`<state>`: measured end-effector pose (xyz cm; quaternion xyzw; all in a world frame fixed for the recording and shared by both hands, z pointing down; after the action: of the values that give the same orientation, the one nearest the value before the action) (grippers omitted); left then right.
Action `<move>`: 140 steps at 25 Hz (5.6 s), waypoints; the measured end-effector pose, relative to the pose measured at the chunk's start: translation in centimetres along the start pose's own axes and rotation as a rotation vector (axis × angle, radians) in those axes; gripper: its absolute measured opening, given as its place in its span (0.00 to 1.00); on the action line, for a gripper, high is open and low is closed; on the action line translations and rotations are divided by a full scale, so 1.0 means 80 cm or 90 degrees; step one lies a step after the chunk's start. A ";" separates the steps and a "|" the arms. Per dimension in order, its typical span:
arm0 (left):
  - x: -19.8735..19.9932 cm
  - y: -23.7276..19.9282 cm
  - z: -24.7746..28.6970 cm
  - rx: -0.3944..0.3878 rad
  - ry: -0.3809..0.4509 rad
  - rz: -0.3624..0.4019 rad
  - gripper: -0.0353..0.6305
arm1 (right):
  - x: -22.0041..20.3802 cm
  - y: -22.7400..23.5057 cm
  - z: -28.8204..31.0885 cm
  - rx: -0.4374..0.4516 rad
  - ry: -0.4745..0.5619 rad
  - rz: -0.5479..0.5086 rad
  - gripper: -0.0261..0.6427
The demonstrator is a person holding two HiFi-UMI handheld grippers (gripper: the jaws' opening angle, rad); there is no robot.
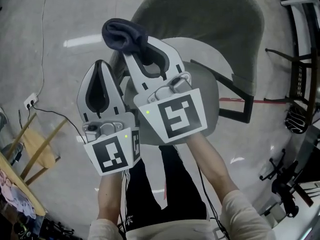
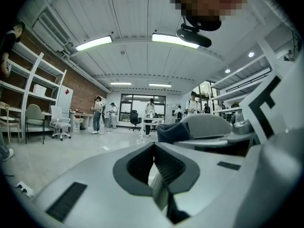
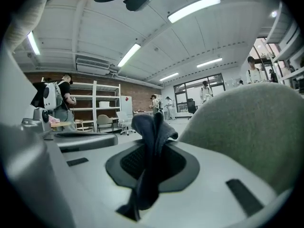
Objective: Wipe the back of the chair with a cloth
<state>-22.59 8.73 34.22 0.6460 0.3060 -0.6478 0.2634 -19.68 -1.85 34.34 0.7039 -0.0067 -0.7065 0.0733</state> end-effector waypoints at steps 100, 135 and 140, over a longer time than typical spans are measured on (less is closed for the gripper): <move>-0.067 0.033 -0.092 0.090 0.022 -0.059 0.08 | -0.119 -0.037 -0.039 0.200 -0.043 -0.011 0.13; -0.074 0.048 -0.088 0.098 0.014 -0.106 0.08 | -0.119 -0.030 -0.026 0.249 -0.070 -0.081 0.13; -0.082 0.055 -0.062 0.083 0.002 -0.078 0.08 | -0.122 -0.003 -0.015 0.222 -0.056 -0.083 0.13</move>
<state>-15.84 9.05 40.65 0.6427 0.3027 -0.6803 0.1803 -18.52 -0.44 43.97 0.6733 -0.0867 -0.7279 -0.0965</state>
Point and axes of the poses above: the fingertips, and each gripper's own axes: z forward along the fingers, y to its right, x out of its top, the point moved 5 cm from there along -z, backward along the fingers, and after that the axes turned 8 degrees about y, right-handed, at the moved point
